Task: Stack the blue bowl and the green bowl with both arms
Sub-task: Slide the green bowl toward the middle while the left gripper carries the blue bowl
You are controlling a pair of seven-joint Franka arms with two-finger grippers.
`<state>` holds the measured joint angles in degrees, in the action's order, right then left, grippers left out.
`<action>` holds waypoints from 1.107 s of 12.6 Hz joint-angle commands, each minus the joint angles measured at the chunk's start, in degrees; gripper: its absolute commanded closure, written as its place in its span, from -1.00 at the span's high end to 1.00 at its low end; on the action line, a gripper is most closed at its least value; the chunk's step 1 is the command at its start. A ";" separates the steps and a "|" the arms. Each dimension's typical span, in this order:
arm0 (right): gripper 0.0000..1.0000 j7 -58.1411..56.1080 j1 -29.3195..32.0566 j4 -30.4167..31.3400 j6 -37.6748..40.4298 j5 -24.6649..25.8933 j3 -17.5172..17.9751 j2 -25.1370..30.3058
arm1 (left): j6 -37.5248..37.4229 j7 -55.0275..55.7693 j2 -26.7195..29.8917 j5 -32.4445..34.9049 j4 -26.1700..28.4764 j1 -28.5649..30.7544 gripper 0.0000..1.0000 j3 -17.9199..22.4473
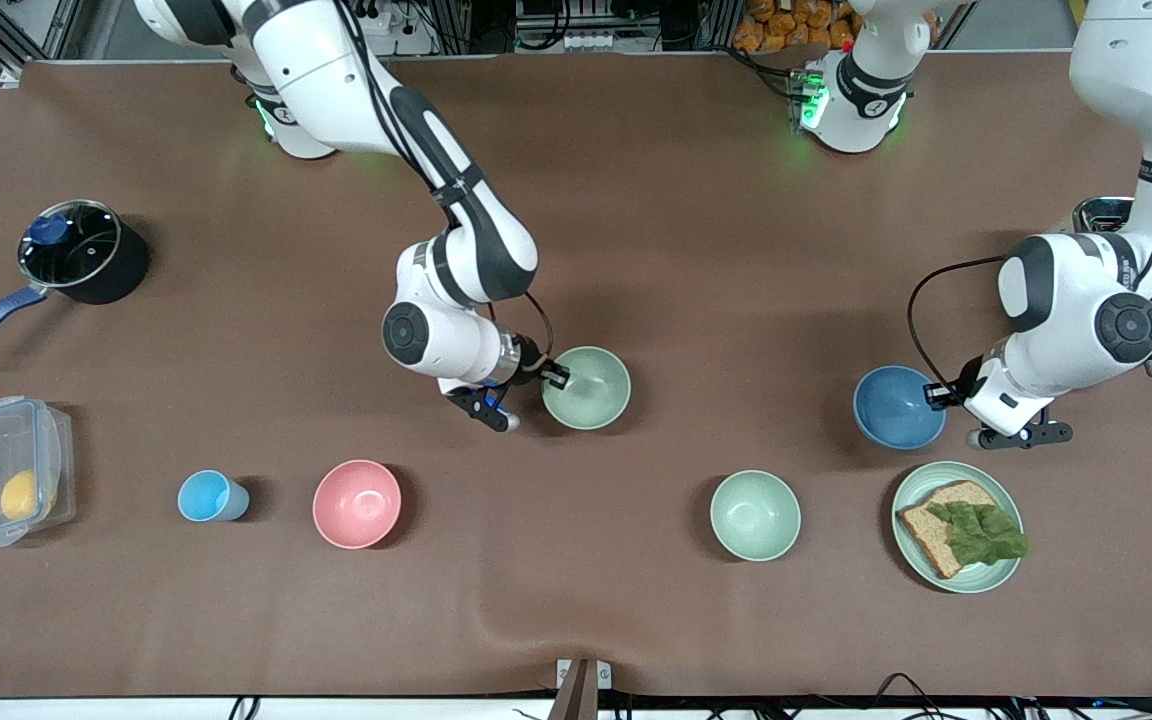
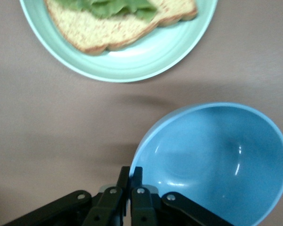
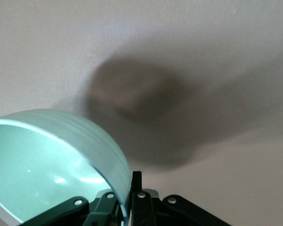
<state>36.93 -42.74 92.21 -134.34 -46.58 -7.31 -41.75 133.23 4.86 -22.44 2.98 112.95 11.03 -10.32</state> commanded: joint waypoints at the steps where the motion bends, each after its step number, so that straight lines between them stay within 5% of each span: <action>1: -1.00 1.21 -1.91 -0.45 -3.20 -1.85 -0.51 -2.01 | -4.80 1.29 2.13 -0.08 -2.81 0.40 -1.00 -1.55; 3: -1.00 1.30 -2.26 -0.45 -3.91 -1.93 -0.51 -2.37 | -7.88 1.38 2.84 -0.34 -5.18 0.57 -1.00 -3.73; 4: -0.78 1.30 -2.35 -0.45 -4.00 -1.93 -0.51 -2.37 | -9.11 1.38 3.28 -1.82 -6.15 0.66 -1.00 -4.36; 6: 0.82 1.21 -2.44 -0.45 -4.78 -1.85 -0.51 -2.28 | -11.05 1.73 3.72 -4.72 -7.74 -0.04 -1.00 -4.71; 7: 1.00 1.21 -2.61 -0.45 -4.88 -1.85 -0.51 -2.19 | -12.10 2.86 3.98 -6.13 -8.18 0.13 -1.00 -6.28; 11: 1.00 0.51 -1.74 -0.37 -3.13 -1.06 -0.86 0.87 | -12.55 14.62 4.51 -6.67 -8.80 -0.04 -1.00 -12.87; 14: 1.00 -1.68 -1.65 -0.36 3.79 -0.62 -5.24 3.69 | -12.38 22.02 3.64 -6.58 -8.80 -0.39 -1.00 -16.66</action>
<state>37.22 -44.58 90.59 -134.92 -47.04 -10.06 -41.18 121.59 24.07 -18.88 -2.42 104.28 10.41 -25.52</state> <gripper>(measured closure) 0.026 0.960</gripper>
